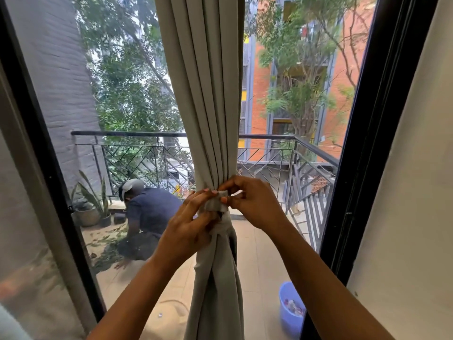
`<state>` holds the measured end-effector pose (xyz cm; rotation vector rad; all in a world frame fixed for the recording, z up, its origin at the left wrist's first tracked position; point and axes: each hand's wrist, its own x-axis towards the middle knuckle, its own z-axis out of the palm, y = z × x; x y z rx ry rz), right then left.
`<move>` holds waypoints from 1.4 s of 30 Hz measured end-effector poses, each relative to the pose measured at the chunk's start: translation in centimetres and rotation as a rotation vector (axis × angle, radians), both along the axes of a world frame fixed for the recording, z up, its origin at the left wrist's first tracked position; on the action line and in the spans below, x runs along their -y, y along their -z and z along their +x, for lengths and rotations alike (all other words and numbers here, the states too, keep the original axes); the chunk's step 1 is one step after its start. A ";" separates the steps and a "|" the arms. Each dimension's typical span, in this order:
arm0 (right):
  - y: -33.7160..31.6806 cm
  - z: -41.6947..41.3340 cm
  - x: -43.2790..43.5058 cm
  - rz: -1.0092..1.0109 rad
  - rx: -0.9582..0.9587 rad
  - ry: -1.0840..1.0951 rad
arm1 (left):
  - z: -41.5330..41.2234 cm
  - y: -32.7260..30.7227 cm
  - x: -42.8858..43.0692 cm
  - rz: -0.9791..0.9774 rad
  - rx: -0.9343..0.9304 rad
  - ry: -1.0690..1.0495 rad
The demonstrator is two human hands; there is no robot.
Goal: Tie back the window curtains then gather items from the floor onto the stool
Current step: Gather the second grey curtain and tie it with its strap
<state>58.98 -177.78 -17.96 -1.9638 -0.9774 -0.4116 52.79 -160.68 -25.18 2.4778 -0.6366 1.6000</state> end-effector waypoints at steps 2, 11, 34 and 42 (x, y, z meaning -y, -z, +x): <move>0.2 -0.4 0.3 0.008 -0.014 -0.017 | -0.3 -0.5 0.2 -0.049 -0.039 0.047; 1.9 -2.5 -0.3 0.242 -0.274 -0.008 | -0.6 -0.9 0.4 -0.115 -0.138 0.192; 2.2 -7.6 -3.6 -0.330 0.291 0.224 | -2.9 -1.3 -5.4 -0.042 -0.185 0.282; 5.5 -8.0 -3.3 -0.386 0.609 0.372 | -2.5 -1.1 -6.2 -0.058 -0.144 0.376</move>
